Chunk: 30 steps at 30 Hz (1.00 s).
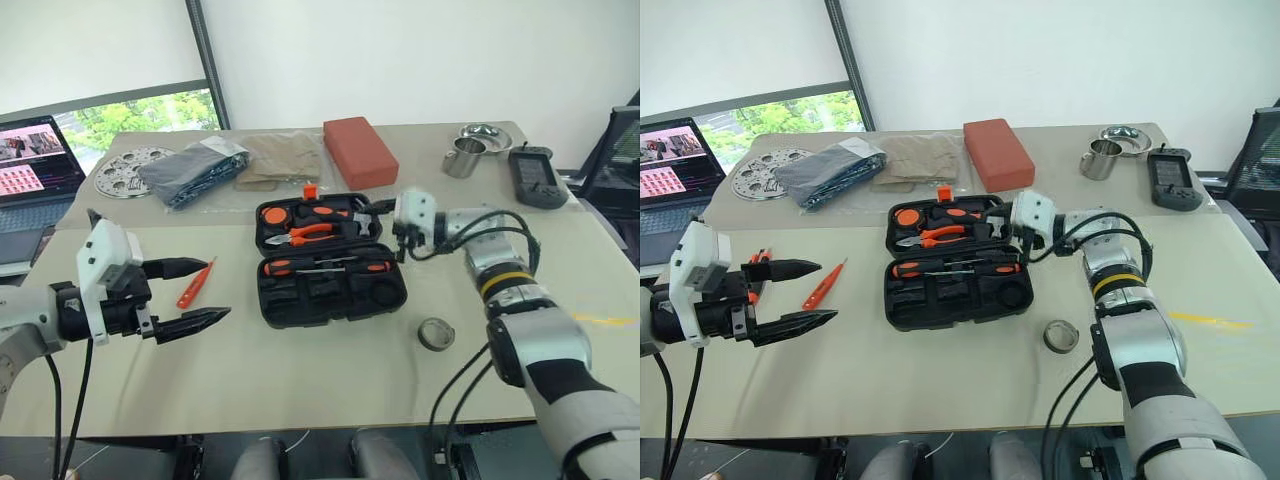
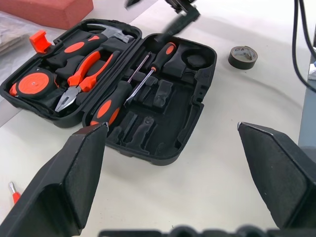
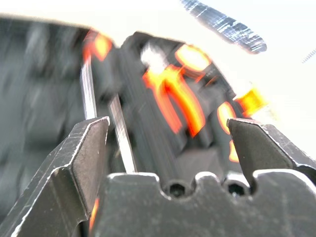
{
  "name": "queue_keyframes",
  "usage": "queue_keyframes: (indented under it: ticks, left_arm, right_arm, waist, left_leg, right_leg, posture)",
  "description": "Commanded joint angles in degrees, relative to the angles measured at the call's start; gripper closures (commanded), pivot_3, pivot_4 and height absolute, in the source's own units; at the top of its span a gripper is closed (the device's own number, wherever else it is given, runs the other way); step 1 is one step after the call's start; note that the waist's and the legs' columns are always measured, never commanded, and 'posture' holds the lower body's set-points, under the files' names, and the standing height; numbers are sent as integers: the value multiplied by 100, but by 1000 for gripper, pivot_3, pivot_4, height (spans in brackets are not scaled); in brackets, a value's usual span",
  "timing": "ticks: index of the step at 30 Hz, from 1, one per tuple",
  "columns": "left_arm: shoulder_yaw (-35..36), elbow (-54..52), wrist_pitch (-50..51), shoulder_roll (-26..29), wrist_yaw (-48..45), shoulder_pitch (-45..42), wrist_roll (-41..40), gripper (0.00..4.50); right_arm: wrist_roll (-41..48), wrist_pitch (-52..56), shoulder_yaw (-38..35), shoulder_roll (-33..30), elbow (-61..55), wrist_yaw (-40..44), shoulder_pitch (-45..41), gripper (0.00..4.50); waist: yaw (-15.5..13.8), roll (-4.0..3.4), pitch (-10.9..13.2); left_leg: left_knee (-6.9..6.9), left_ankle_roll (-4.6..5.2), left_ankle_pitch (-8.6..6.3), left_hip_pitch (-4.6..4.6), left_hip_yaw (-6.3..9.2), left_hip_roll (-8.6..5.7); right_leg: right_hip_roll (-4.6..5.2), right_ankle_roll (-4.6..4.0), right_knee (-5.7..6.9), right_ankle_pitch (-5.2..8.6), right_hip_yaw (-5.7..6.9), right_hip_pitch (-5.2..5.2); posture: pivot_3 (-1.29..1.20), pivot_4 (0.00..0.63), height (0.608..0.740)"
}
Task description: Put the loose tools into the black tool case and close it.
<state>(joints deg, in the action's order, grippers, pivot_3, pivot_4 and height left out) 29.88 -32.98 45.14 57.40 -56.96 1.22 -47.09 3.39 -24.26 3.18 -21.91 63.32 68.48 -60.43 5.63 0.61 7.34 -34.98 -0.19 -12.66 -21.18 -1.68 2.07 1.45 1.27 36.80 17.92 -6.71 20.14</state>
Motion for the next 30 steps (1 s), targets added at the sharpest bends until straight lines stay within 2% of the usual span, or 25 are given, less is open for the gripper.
queue_keyframes:
  ticks: [1, 4, 9, 10, 11, 13, 15, 25, 30]
  left_arm:
    - [-2, 6, -174, 19, -19, -43, 40, 0]
    - [-87, 72, -207, 39, -21, -115, 39, 0]
    - [-148, 177, -255, 106, -83, -163, 55, 0]
    - [-158, 193, -260, 115, -94, -174, 61, 0]
    - [-173, 208, -259, 123, -102, -196, 60, 0]
    - [-216, 230, -257, 138, -114, -251, 73, 0]
    - [-233, 254, -266, 155, -128, -282, 89, 0]
    - [-287, 297, -298, 119, -170, -314, 178, 0]
    - [-310, 313, -315, 116, -180, -320, 218, 0]
  right_arm:
    - [382, 955, -272, 139, -615, -209, 353, 63]
    - [431, 1495, -351, 266, -921, -595, 628, 757]
    - [429, 1987, -248, 421, -1720, -808, 1029, 2423]
    - [408, 2061, -206, 429, -1853, -808, 1105, 2881]
    - [365, 2107, -141, 433, -1981, -790, 1201, 3120]
    - [233, 2217, 2, 400, -2129, -749, 1367, 3974]
    - [175, 2250, 131, 339, -2267, -596, 1505, 4493]
    - [-105, 2150, 510, 108, -2311, -458, 1645, 4493]
    - [-416, 2081, 728, 18, -2129, -668, 1611, 4493]
  waist:
    - [-6, 0, 0]
    - [-33, 0, 0]
    - [-12, 0, 0]
    - [-2, 0, 0]
    - [3, 0, 0]
    - [-1, 0, 0]
    - [-7, 0, 0]
    - [-11, 2, 1]
    - [-13, 3, 1]
  left_leg:
    - [0, 0, 0, 0, 1, 0]
    - [4, 0, 0, -2, 2, -2]
    - [5, 0, 0, -12, 1, -5]
    - [5, 0, 0, -11, 0, -4]
    - [7, 0, 0, -10, 0, -2]
    - [9, 0, 0, -8, 1, -1]
    - [9, 0, 0, -8, 2, -1]
    - [5, 0, 0, -8, -1, -6]
    - [5, 0, 0, -7, -1, -6]
  right_leg:
    - [2, 0, 0, 0, 3, 0]
    - [12, 0, -2, 0, 12, 0]
    - [14, 0, -3, 0, 12, 8]
    - [12, 0, -3, 0, 12, 11]
    - [10, 0, -3, 0, 11, 11]
    - [4, 0, -2, 0, 13, 11]
    - [2, 1, -2, 0, 14, 11]
    - [4, 2, -5, 1, 11, 9]
    - [4, 2, -6, 1, 11, 8]
  posture:
    - [0, 150, 740]
    - [0, 150, 740]
    - [0, 150, 740]
    - [0, 150, 740]
    - [0, 150, 740]
    - [0, 150, 740]
    - [0, 150, 740]
    - [0, 150, 740]
    - [0, 150, 740]
